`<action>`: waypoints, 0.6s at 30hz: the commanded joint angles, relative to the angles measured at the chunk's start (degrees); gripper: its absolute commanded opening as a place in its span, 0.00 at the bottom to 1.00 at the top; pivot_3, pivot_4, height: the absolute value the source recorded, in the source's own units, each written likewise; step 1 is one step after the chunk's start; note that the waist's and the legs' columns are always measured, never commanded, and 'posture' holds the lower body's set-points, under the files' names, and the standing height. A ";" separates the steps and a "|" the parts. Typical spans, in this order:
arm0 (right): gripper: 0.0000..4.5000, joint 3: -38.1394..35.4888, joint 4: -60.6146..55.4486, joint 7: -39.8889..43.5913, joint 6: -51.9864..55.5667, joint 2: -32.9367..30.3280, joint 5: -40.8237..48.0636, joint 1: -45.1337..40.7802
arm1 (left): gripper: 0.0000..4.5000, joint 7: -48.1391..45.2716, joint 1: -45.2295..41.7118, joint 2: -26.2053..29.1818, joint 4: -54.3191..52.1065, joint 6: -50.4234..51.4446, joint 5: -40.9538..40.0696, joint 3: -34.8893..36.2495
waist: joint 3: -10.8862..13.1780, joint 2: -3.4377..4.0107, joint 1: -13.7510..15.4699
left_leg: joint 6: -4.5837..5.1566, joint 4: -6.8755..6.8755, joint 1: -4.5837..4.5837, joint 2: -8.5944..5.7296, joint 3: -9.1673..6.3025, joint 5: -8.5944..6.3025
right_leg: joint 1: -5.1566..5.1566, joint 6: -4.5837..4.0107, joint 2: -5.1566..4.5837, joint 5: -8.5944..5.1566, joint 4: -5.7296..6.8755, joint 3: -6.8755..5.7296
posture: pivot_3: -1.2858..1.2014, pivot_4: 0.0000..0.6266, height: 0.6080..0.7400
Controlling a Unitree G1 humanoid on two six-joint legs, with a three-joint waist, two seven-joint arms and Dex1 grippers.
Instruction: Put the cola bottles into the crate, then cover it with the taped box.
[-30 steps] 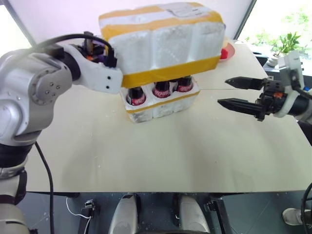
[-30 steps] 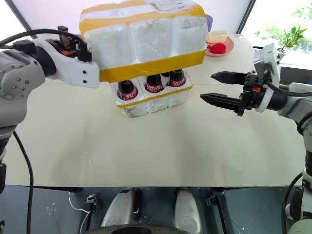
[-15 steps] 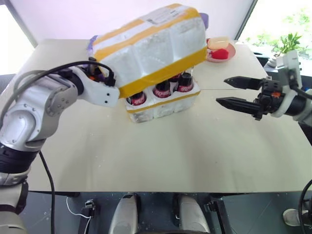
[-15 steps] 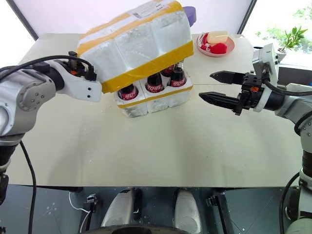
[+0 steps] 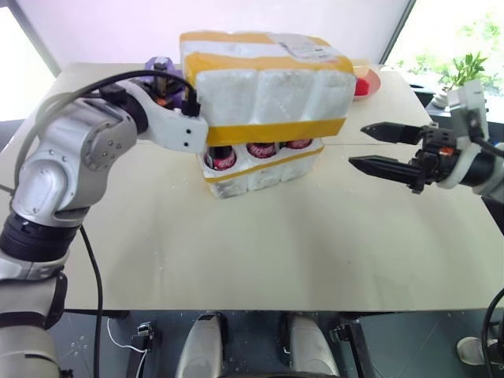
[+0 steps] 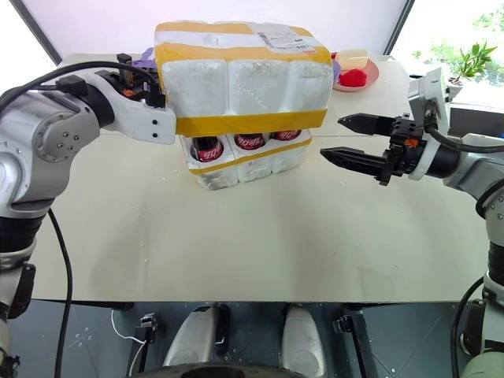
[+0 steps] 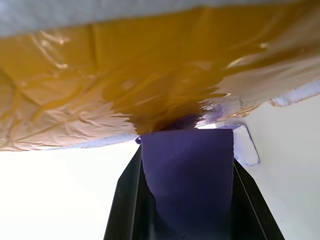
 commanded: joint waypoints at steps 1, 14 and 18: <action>1.00 -1.41 -0.34 0.31 0.02 -0.40 1.40 -1.91 | 0.09 -0.21 2.35 1.21 -3.31 -0.47 -0.22 1.93 | 0.00 0.00 0.01 | 0.00 -0.01 0.00 0.00 0.00 0.00 | 0.00 0.00 0.00 0.00 0.00 0.00 | 0.52 0.24 0.97; 1.00 -1.57 -1.20 0.23 0.63 -0.52 1.64 -1.26 | 0.09 3.28 6.87 0.12 -2.63 -1.29 3.95 1.15 | 0.00 0.00 0.07 | 0.00 -0.01 0.00 0.00 0.00 0.00 | 0.00 0.00 0.00 0.00 -0.01 0.00 | 0.52 0.24 0.97; 1.00 -1.85 -1.22 0.22 0.82 -0.71 1.87 -1.09 | 0.40 2.20 8.18 -0.70 -3.52 0.28 3.77 1.89 | 0.00 0.00 0.14 | 0.00 -0.01 -0.01 0.00 0.00 0.00 | 0.00 0.00 0.00 0.00 0.00 0.00 | 0.52 0.24 0.97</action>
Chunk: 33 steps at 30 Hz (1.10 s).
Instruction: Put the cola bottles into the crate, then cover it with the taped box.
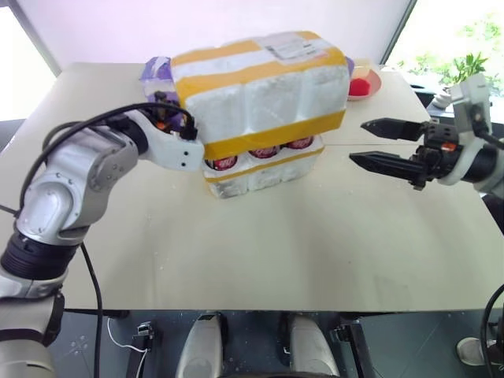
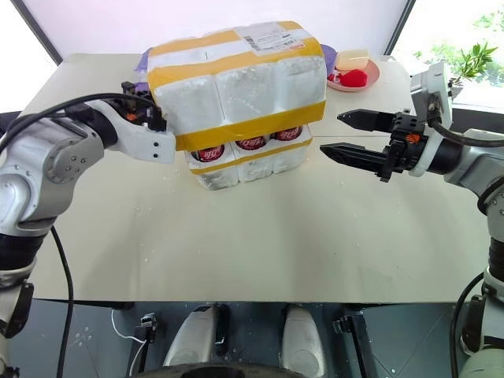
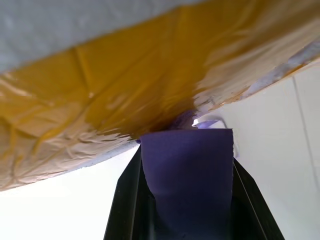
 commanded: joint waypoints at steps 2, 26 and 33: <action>1.00 -1.81 -1.44 0.16 -0.18 -0.70 1.00 -0.23 | 0.63 -0.65 0.86 0.10 -2.52 1.45 0.05 1.87 | 0.00 0.00 0.00 | 0.00 0.01 0.00 0.00 0.00 0.00 | 0.00 0.00 0.00 0.00 0.00 0.00 | 0.52 0.24 0.97; 1.00 0.18 7.76 5.49 -5.73 -3.64 -6.57 1.44 | 0.97 -30.28 14.57 -3.14 -15.92 63.90 -61.08 44.95 | -0.01 -0.01 -0.04 | 0.03 0.14 0.03 0.00 -0.11 -0.02 | 0.16 0.00 -0.01 0.01 0.02 -0.06 | 0.52 0.24 0.97; 1.00 0.70 11.13 10.33 -5.96 -6.57 -7.82 0.35 | 0.97 -46.14 19.90 18.30 3.22 67.38 -77.61 51.02 | -0.03 0.26 -2.12 | 0.04 -0.21 0.20 0.03 -0.01 -0.02 | 0.00 0.00 0.03 -0.06 0.00 0.01 | 0.52 0.24 0.97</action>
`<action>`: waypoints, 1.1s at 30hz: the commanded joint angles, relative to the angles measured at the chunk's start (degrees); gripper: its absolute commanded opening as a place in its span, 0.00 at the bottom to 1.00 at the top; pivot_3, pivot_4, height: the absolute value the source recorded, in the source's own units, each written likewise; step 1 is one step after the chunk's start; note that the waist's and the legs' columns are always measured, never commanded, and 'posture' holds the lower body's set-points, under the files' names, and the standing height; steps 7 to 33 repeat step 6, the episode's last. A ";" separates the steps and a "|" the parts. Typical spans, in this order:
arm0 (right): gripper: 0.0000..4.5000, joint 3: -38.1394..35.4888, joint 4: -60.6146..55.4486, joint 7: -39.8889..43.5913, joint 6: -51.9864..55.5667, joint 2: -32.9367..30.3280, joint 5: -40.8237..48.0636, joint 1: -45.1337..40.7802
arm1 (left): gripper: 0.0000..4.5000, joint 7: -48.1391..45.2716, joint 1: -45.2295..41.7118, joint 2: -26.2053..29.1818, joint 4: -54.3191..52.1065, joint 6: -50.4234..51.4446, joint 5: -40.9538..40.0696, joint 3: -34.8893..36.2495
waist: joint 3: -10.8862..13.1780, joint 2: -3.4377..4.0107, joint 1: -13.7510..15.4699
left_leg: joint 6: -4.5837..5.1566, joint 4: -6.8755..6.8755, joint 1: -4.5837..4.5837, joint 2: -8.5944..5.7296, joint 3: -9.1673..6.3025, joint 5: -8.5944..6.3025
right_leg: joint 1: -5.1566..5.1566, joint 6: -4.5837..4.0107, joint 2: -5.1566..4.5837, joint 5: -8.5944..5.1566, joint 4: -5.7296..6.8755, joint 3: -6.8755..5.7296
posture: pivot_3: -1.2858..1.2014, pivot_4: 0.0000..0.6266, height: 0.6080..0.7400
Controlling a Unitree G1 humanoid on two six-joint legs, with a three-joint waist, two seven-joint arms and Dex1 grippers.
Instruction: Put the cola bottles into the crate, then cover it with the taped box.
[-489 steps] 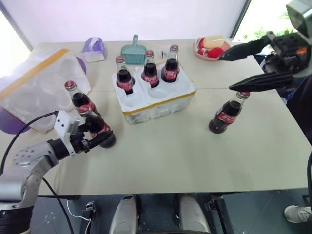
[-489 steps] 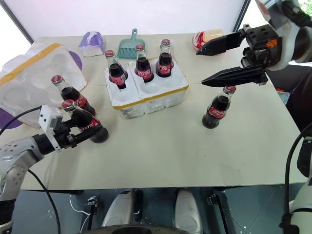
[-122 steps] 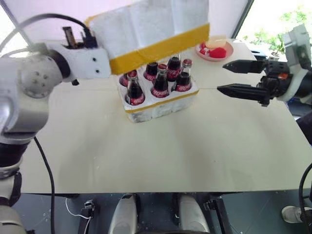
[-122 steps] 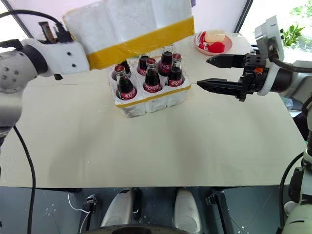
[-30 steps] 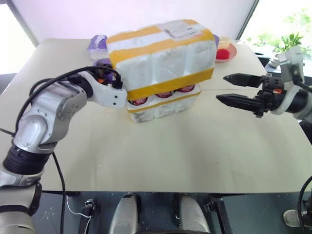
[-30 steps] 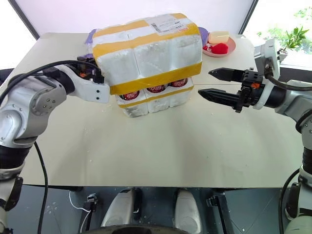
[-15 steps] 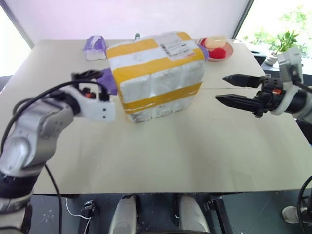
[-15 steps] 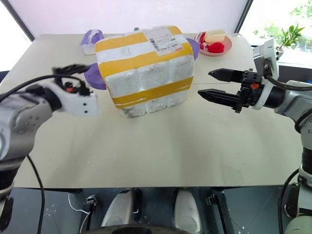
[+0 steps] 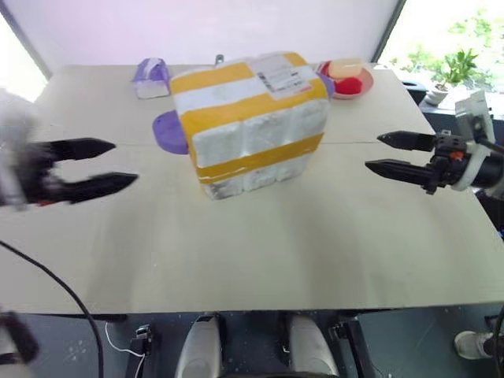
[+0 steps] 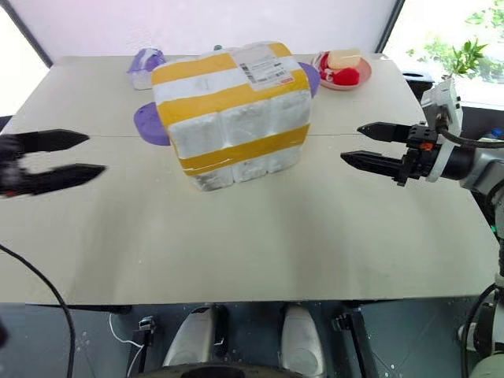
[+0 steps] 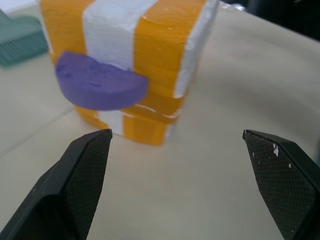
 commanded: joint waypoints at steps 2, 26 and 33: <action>1.00 -0.46 -0.02 2.38 -1.34 -1.78 -0.71 -1.69 | 0.97 -5.06 8.71 8.07 7.65 -10.05 -4.78 -0.68 | 0.01 0.02 0.13 | 0.00 -0.03 0.02 0.03 0.00 0.00 | 0.00 -0.06 0.01 -0.04 0.02 -0.01 | 0.52 0.24 0.97; 1.00 -0.47 -0.22 2.74 -1.23 -1.85 -1.29 -1.66 | 0.97 -4.74 9.68 10.76 13.11 -18.71 -3.61 -4.43 | 0.01 -0.01 0.73 | -0.02 0.02 -0.01 0.03 0.02 0.00 | 0.02 -0.09 0.00 -0.04 0.01 -0.03 | 0.52 0.24 0.97; 1.00 -0.47 -0.22 2.74 -1.23 -1.85 -1.29 -1.66 | 0.97 -4.74 9.68 10.76 13.11 -18.71 -3.61 -4.43 | 0.01 -0.01 0.73 | -0.02 0.02 -0.01 0.03 0.02 0.00 | 0.02 -0.09 0.00 -0.04 0.01 -0.03 | 0.52 0.24 0.97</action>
